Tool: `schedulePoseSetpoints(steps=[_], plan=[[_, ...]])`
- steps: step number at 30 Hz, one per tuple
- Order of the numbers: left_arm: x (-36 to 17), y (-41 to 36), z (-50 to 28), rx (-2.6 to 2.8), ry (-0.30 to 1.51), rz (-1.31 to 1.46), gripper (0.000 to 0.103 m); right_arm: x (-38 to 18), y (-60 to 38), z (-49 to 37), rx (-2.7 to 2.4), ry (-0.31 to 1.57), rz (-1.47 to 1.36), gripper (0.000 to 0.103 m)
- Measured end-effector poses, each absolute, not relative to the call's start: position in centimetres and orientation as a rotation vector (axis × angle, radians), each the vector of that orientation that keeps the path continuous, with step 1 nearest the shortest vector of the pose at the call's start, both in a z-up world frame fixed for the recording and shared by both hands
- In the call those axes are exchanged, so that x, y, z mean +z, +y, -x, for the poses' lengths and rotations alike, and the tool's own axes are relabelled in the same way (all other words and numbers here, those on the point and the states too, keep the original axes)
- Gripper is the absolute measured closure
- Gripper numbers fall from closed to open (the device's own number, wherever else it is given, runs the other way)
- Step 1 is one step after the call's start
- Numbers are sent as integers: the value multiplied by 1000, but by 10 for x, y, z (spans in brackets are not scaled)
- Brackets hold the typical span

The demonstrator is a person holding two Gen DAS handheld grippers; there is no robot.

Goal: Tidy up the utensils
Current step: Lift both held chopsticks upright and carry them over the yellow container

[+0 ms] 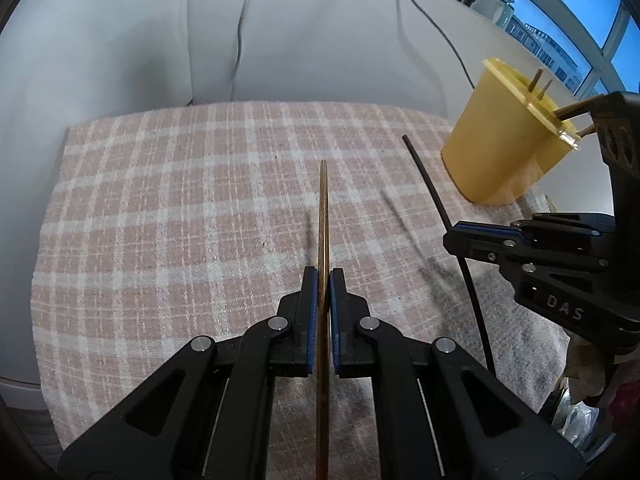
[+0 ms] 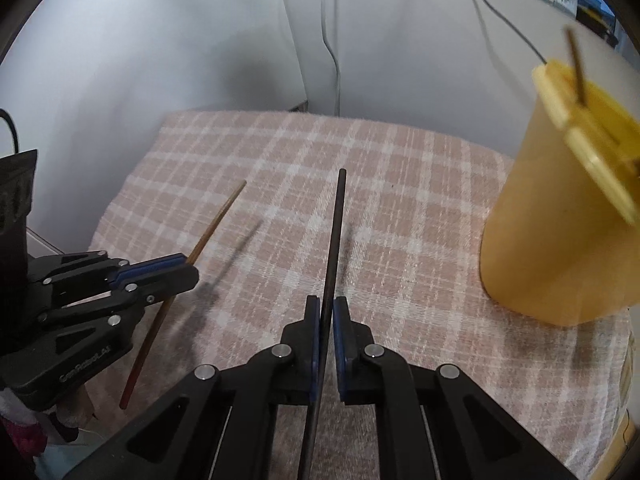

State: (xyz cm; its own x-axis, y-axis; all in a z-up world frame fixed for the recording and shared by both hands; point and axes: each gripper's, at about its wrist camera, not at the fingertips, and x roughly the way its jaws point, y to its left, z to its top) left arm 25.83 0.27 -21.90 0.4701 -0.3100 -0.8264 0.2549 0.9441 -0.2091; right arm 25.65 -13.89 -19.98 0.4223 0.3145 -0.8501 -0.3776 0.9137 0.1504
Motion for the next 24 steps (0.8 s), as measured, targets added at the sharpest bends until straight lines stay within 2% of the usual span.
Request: schedulePoseSetpoints(steps=[16,24], plan=[[-101,6,-216,-416,810,231,100,-138,-190,-205,444,806,-4,100],[-76,-21,-226,-470,721,297,100,-104,-222,-180,422,671,-32,100]])
